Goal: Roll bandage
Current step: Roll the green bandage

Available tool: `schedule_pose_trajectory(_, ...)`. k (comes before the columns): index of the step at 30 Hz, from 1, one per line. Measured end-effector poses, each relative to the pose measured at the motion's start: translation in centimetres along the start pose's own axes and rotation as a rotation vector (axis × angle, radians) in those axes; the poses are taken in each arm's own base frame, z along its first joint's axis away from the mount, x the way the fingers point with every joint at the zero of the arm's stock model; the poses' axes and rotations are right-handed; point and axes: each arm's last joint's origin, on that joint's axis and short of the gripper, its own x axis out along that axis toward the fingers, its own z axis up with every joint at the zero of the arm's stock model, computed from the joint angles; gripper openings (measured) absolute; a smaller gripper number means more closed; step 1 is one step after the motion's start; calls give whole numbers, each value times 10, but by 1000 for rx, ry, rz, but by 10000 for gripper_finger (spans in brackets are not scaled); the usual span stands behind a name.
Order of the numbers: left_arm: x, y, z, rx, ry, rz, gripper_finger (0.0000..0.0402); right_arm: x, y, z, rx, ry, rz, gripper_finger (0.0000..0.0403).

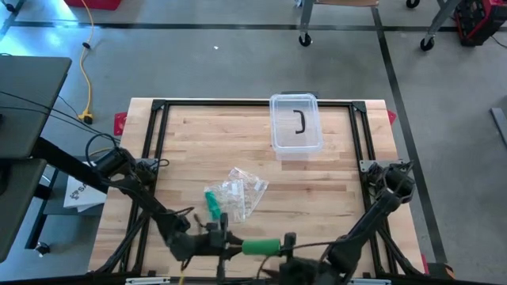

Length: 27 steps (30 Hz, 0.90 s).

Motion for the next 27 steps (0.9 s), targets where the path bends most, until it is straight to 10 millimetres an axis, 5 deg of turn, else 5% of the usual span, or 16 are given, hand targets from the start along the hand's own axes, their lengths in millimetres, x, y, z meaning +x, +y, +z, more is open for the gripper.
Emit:
schedule_pose_trajectory(8,1,56,-52,-155,165,143,14,15,-13,-88,191,225,-89,196)
schedule_pose_trajectory(13,7,90,-76,-202,256,169,14,19,-19,-120,260,280,-91,196)
schedule_pose_trajectory(20,24,113,-104,-201,403,117,14,2,-28,-107,247,320,-25,196)
schedule_pose_trajectory(27,45,86,-100,21,420,-42,14,-24,-41,-76,202,293,73,196)
